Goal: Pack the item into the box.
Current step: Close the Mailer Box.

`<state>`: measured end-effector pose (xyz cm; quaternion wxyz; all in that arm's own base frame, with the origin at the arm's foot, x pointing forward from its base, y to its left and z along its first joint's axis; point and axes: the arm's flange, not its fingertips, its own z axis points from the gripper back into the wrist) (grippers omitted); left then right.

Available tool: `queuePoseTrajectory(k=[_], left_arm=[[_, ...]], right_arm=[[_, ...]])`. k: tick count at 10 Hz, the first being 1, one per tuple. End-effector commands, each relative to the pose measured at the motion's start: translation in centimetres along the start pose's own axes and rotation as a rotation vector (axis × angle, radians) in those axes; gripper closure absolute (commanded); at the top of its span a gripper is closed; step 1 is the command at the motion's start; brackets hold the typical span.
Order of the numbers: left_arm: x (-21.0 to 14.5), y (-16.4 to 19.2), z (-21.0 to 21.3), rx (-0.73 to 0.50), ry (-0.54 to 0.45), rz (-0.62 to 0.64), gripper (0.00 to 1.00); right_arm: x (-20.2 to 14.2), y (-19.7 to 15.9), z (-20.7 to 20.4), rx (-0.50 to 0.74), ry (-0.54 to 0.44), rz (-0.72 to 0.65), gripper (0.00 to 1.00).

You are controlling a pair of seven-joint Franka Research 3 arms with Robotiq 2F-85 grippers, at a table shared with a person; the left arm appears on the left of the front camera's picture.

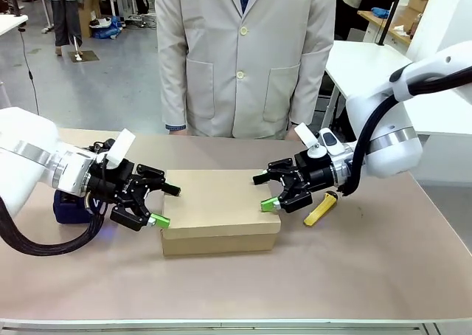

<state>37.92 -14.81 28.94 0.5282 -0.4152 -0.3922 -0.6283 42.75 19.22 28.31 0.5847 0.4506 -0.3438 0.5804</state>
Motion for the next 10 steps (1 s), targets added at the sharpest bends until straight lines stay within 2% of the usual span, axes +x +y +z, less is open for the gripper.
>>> queuePoseTrajectory(k=[1, 3, 4, 6, 7, 8, 9, 10], left_arm=[[0.6, 0.2, 0.8, 0.003, -0.012, -0.003, 0.0], [1.9, 0.1, 2.2, 0.008, -0.075, -0.017, 0.0], [2.9, -0.2, 3.2, 0.003, -0.109, -0.018, 0.0], [5.4, -1.6, 6.6, -0.011, -0.216, 0.05, 0.0], [5.7, -1.7, 7.6, -0.056, -0.275, 0.077, 0.0], [4.2, -0.2, 4.4, 0.007, -0.16, -0.006, 0.0], [4.2, -0.2, 4.4, 0.007, -0.16, -0.006, 0.0], [4.2, -0.2, 4.4, 0.007, -0.16, -0.006, 0.0]], right_arm=[[0.1, -0.3, -0.3, 0.04, 0.021, -0.032, 0.0], [0.7, -0.3, 1.2, 0.024, -0.078, -0.097, 0.0], [0.9, 0.1, 2.8, 0.005, -0.155, -0.144, 0.0], [0.9, 1.3, 7.4, -0.03, -0.393, -0.293, 0.0], [0.5, 1.3, 8.6, -0.117, -0.442, -0.365, 0.0], [0.3, 1.3, 8.8, -0.273, -0.449, -0.27, 0.0], [0.4, 0.4, 7.6, -0.016, -0.342, -0.275, 0.0], [0.4, 0.4, 7.6, -0.016, -0.342, -0.275, 0.0]])
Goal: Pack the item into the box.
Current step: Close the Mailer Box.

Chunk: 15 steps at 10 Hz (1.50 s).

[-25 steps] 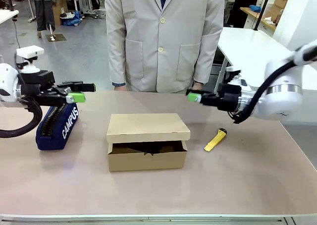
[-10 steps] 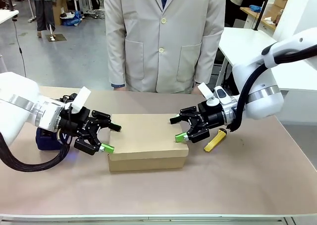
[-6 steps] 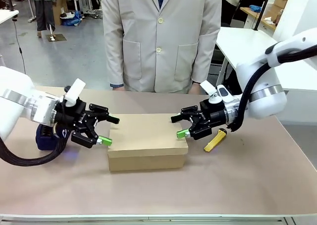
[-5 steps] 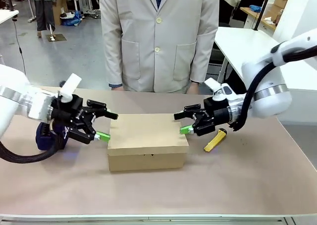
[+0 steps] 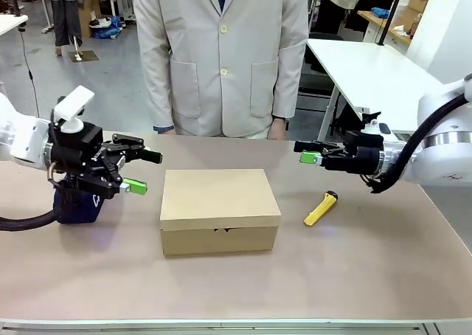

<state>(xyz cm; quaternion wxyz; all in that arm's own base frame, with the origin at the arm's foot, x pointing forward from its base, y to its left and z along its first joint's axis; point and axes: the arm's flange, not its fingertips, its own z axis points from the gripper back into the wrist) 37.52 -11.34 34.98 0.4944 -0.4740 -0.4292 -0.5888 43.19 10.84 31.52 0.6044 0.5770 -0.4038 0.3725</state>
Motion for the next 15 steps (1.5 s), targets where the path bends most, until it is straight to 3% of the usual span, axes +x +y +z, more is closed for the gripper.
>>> queuePoseTrajectory(k=[1, 2, 3, 4, 5, 6, 7, 8, 10, 11, 12, 13, 14, 15], left_arm=[[0.6, -0.2, 0.4, -0.003, -0.025, 0.005, 0.0], [1.9, -0.6, 1.4, -0.006, -0.03, 0.128, 0.0], [3.8, -1.4, 3.7, 0.011, -0.096, 0.285, 0.0], [5.3, -2.6, 6.4, 0.08, -0.114, 0.44, 0.0], [6.9, -4.9, 8.9, -0.039, -0.146, 0.602, 0.0], [7.7, -6.3, 11.4, 0.113, 0.0, 0.678, 0.0], [7.6, -7.2, 13.9, 0.186, 0.069, 0.79, 0.0], [7.0, -7.9, 16.5, 0.244, 0.066, 0.891, 0.0], [4.1, -9.9, 22.8, 0.328, -0.036, 1.079, 0.0], [2.9, -11.7, 25.5, 0.4, -0.099, 1.127, 0.0], [2.5, -12.9, 27.1, 0.42, -0.21, 1.093, 0.0], [1.9, -12.6, 27.3, 0.386, -0.285, 1.06, 0.0], [2.1, -12.5, 26.1, 0.416, -0.091, 1.111, 0.0], [2.1, -12.5, 26.1, 0.416, -0.091, 1.111, 0.0]], right_arm=[[0.3, -0.2, 0.9, -0.029, -0.026, 0.0, 0.0], [1.0, -0.2, 1.3, -0.054, -0.032, -0.059, 0.0], [2.0, 0.5, 3.2, -0.097, -0.036, -0.156, 0.0], [2.8, 1.4, 5.5, -0.146, -0.046, -0.317, 0.0], [3.4, 3.0, 8.2, -0.119, -0.021, -0.467, 0.0], [3.8, 4.3, 10.7, -0.107, 0.03, -0.552, 0.0], [4.3, 5.5, 13.0, -0.125, 0.041, -0.587, 0.0], [4.6, 6.6, 15.3, -0.14, 0.044, -0.612, 0.0], [4.4, 8.3, 20.4, -0.229, 0.051, -0.662, 0.0], [3.7, 8.9, 22.2, -0.279, 0.065, -0.701, 0.0], [3.1, 8.5, 22.7, -0.306, 0.051, -0.713, 0.0], [2.5, 5.7, 20.7, -0.293, 0.122, -0.711, 0.0], [3.3, 8.7, 23.0, -0.283, 0.049, -0.67, 0.0], [3.3, 8.7, 23.0, -0.283, 0.049, -0.67, 0.0]])
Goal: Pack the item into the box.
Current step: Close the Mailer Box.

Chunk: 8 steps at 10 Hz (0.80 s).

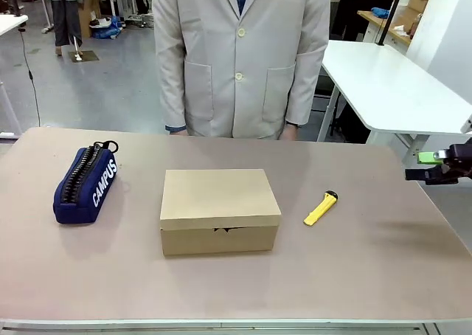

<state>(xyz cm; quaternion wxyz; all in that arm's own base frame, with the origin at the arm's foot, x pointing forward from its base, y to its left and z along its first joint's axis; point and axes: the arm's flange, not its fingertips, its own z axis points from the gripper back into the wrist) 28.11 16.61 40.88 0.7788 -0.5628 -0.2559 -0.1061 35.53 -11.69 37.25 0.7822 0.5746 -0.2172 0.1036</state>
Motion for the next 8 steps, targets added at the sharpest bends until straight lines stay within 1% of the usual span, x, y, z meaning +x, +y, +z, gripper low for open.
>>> queuePoseTrajectory(k=[1, 8], left_arm=[[0.44, -0.56, -1.04, 0.03, 0.05, -0.021, 0.0], [0.44, -0.56, -1.04, 0.03, 0.05, -0.021, 0.0]], right_arm=[[0.1, 0.96, 0.32, 0.014, -0.011, 0.016, 0.0], [0.1, 0.96, 0.32, 0.014, -0.011, 0.016, 0.0]])
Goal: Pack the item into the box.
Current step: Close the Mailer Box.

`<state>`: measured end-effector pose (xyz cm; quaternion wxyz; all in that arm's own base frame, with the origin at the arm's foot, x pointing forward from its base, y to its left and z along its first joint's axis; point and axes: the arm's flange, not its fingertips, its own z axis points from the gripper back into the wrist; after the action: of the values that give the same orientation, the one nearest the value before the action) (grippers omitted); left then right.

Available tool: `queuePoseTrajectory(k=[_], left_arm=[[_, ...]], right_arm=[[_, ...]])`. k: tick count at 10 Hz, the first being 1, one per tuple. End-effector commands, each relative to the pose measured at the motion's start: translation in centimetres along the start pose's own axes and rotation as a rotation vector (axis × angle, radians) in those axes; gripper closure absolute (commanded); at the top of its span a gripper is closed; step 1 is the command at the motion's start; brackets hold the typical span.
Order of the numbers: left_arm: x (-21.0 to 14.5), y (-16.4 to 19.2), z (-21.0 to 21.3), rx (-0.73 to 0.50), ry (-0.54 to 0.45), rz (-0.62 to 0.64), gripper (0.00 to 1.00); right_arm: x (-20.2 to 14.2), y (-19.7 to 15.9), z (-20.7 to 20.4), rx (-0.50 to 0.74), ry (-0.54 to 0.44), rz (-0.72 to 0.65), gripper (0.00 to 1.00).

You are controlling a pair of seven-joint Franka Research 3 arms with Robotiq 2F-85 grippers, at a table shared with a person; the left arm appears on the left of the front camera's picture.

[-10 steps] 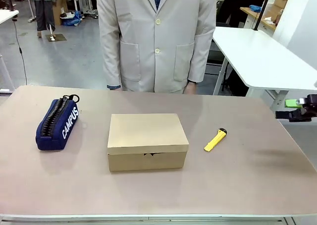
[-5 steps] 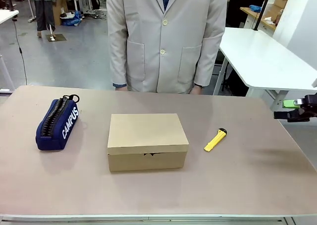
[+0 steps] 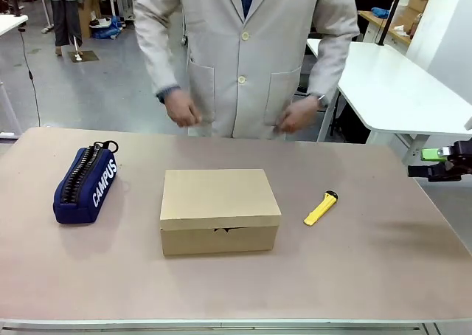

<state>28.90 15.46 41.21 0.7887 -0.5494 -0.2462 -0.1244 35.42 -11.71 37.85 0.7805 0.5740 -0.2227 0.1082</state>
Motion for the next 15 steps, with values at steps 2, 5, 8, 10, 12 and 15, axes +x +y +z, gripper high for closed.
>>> queuePoseTrajectory(k=[2, 5, 8, 10, 12, 15], left_arm=[[-0.26, -0.25, 0.17, 0.009, 0.007, 0.001, 0.0], [-0.26, -0.25, 0.17, 0.009, 0.007, 0.001, 0.0], [-0.26, -0.25, 0.17, 0.009, 0.007, 0.001, 0.0], [-0.26, -0.25, 0.17, 0.009, 0.007, 0.001, 0.0], [-0.26, -0.25, 0.17, 0.009, 0.007, 0.001, 0.0], [-0.26, -0.25, 0.17, 0.009, 0.007, 0.001, 0.0]], right_arm=[[-0.07, 0.4, 0.13, 0.012, -0.007, 0.001, 0.0], [-0.07, 0.4, 0.13, 0.012, -0.007, 0.001, 0.0], [-0.07, 0.4, 0.13, 0.012, -0.007, 0.001, 0.0], [-0.07, 0.4, 0.13, 0.012, -0.007, 0.001, 0.0], [-0.07, 0.4, 0.13, 0.012, -0.007, 0.001, 0.0], [-0.07, 0.4, 0.13, 0.012, -0.007, 0.001, 0.0]])
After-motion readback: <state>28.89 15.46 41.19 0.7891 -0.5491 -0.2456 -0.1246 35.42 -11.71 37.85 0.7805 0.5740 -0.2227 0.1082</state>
